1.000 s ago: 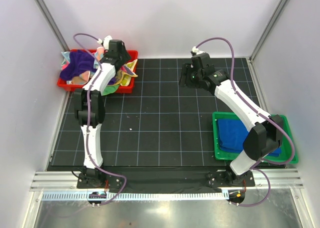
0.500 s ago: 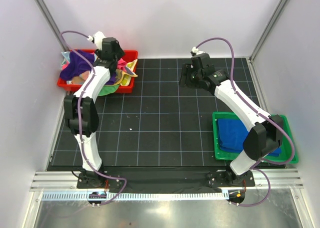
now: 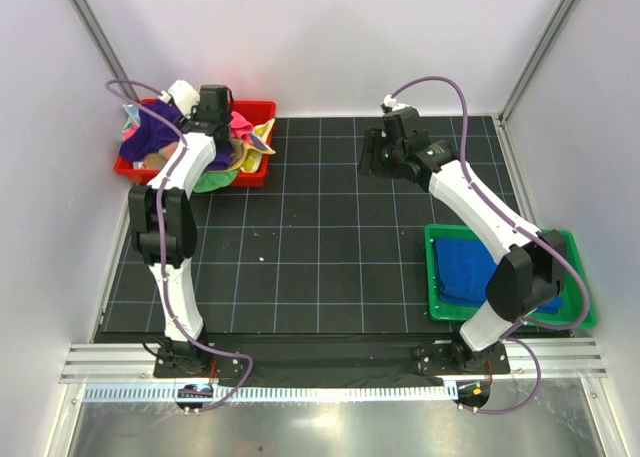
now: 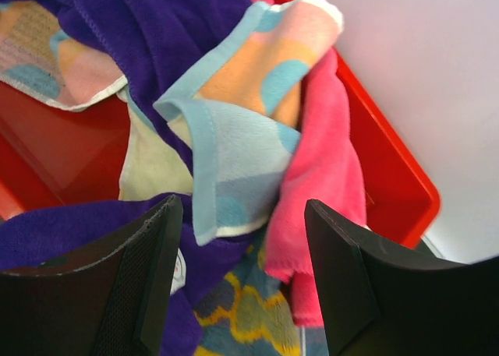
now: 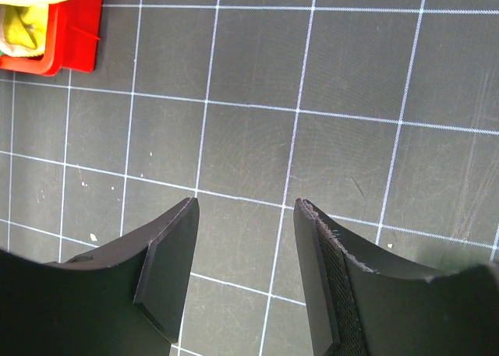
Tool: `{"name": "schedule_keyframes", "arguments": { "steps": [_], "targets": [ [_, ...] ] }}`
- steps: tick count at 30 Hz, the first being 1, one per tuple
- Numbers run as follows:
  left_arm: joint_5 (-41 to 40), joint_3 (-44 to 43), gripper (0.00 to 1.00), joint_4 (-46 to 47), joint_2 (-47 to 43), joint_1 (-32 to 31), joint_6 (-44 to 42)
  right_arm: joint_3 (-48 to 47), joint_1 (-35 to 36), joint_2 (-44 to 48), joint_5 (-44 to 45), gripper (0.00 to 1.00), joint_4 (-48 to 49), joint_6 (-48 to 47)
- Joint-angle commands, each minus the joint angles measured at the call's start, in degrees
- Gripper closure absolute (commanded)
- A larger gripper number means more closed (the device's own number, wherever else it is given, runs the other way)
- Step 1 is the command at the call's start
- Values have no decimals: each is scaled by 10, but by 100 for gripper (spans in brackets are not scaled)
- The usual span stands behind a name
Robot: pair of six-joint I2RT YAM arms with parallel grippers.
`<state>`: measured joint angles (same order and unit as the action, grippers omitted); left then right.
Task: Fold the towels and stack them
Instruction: Grab crumpled towel
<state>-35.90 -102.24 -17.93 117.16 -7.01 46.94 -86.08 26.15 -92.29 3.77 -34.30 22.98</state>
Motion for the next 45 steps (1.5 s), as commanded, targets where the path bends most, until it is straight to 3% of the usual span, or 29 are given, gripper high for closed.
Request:
{"name": "schedule_keyframes", "arguments": {
  "steps": [1, 10, 15, 25, 40, 45],
  "targets": [
    [-2, -38, 32, 3, 26, 15, 23, 3, 1, 12, 3, 41, 15, -7],
    [27, -53, 33, 0, 58, 31, 37, 4, 1, 2, 3, 41, 18, -7],
    [51, -50, 41, 25, 58, 34, 31, 4, 1, 1, 4, 41, 20, -7],
    [107, -39, 100, 62, 39, 36, 12, -3, 1, 0, 4, 42, 13, -7],
    [150, 57, 100, 195, -91, 12, -25, -36, 1, -10, -28, 42, 24, -1],
    [160, 71, 100, 199, -107, -7, -33, -47, 4, -32, -111, 41, 84, 4]
  ]
}}
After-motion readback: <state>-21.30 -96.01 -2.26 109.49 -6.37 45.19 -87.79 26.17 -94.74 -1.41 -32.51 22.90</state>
